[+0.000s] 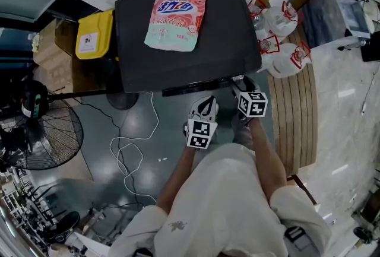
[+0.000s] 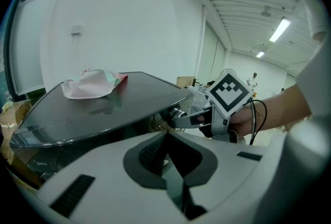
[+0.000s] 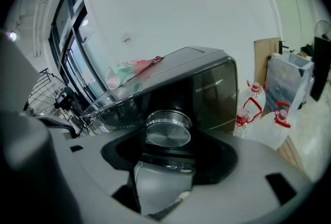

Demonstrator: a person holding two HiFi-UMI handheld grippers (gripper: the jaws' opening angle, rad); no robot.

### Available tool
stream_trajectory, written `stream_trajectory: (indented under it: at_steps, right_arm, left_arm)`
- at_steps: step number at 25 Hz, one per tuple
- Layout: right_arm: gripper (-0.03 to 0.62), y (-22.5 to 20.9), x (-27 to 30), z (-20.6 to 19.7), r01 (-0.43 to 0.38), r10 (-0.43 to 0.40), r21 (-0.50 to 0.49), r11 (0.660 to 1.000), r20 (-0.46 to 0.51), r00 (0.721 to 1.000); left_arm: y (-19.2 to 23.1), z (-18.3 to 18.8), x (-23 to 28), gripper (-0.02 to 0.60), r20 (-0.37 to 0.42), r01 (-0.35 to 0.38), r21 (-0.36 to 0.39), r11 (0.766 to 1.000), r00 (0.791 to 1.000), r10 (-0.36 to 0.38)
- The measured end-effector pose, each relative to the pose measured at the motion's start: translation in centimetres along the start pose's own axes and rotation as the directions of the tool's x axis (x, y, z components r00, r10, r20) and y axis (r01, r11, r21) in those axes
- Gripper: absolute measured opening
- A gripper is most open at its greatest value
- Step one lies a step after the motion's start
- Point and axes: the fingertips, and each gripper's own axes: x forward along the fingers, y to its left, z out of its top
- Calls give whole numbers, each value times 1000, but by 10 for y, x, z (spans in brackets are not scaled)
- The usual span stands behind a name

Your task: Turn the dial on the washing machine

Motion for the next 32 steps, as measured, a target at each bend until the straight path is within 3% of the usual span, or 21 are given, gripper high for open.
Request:
stream_trajectory:
  at_steps: [18, 32]
  right_arm:
    - [278, -1, -3, 0, -103, 95, 195, 975, 52, 994]
    - [281, -1, 0, 1, -202, 173, 366, 908, 109, 979]
  left_arm:
    - [-5, -3, -2, 12, 2, -4, 4, 1000, 1000, 4]
    - [-3, -2, -3, 12, 2, -7, 5, 1000, 1000, 6]
